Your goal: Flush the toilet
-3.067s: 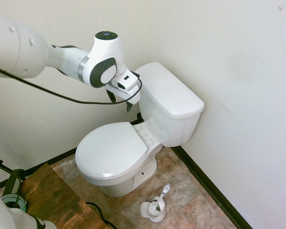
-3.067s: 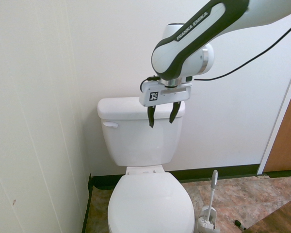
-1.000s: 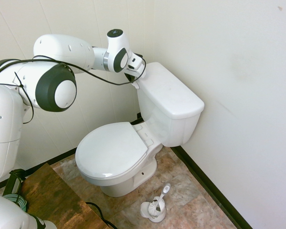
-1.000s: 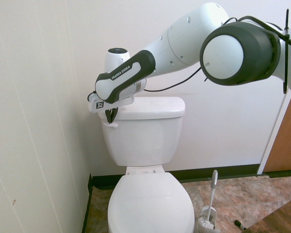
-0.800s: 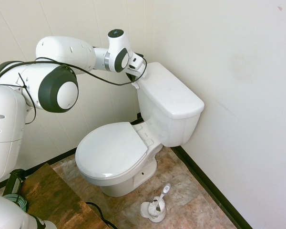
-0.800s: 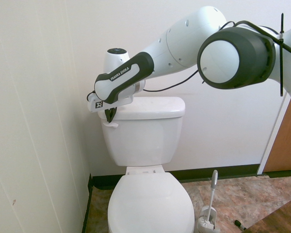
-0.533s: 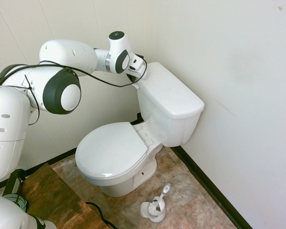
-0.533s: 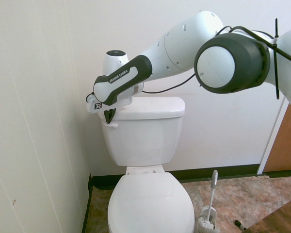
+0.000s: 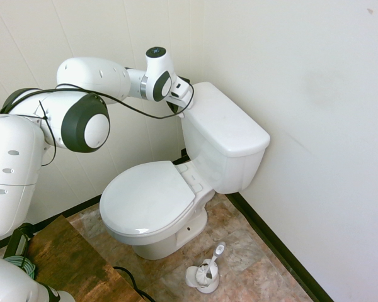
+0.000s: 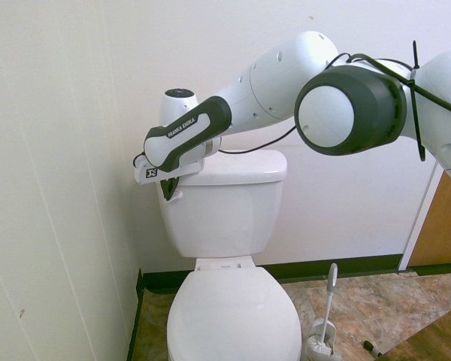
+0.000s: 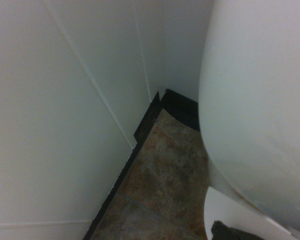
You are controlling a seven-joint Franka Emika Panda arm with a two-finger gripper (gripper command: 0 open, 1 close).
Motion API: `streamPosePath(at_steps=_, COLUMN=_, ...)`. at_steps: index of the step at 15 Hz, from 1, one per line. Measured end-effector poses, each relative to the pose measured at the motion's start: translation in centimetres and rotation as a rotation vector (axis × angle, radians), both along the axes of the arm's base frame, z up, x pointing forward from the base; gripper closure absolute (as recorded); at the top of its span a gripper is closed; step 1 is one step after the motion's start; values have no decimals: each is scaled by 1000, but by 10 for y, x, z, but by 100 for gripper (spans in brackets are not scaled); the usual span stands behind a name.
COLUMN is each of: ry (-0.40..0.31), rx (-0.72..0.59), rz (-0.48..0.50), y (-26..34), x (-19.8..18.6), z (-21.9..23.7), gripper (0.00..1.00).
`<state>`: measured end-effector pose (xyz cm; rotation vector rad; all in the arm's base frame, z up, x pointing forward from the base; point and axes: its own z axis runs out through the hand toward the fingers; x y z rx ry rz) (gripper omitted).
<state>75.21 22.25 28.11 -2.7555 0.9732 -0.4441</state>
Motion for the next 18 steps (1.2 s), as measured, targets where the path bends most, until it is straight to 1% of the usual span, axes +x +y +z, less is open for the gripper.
streamPosePath(at_steps=4, ry=-4, rx=2, rz=-6, y=-3, x=1, z=7, gripper=100)
streamPosePath(at_steps=6, ry=0, rx=-4, rz=-9, y=-6, x=-1, z=23, gripper=100)
streamPosePath(at_steps=8, ry=18, rx=-8, rz=-5, y=-6, x=-11, z=40, gripper=100)
streamPosePath(at_steps=11, ry=51, rx=-2, rz=18, y=0, x=-41, z=63, gripper=100)
streamPosePath(at_steps=14, ry=63, rx=-4, rz=7, y=-17, x=-70, z=91, gripper=100)
streamPosePath(at_steps=16, ry=82, rx=-9, rz=0, y=-29, x=-92, z=97, gripper=100)
streamPosePath(at_steps=18, ry=100, rx=-10, rz=-2, y=-38, x=-115, z=90, gripper=100)
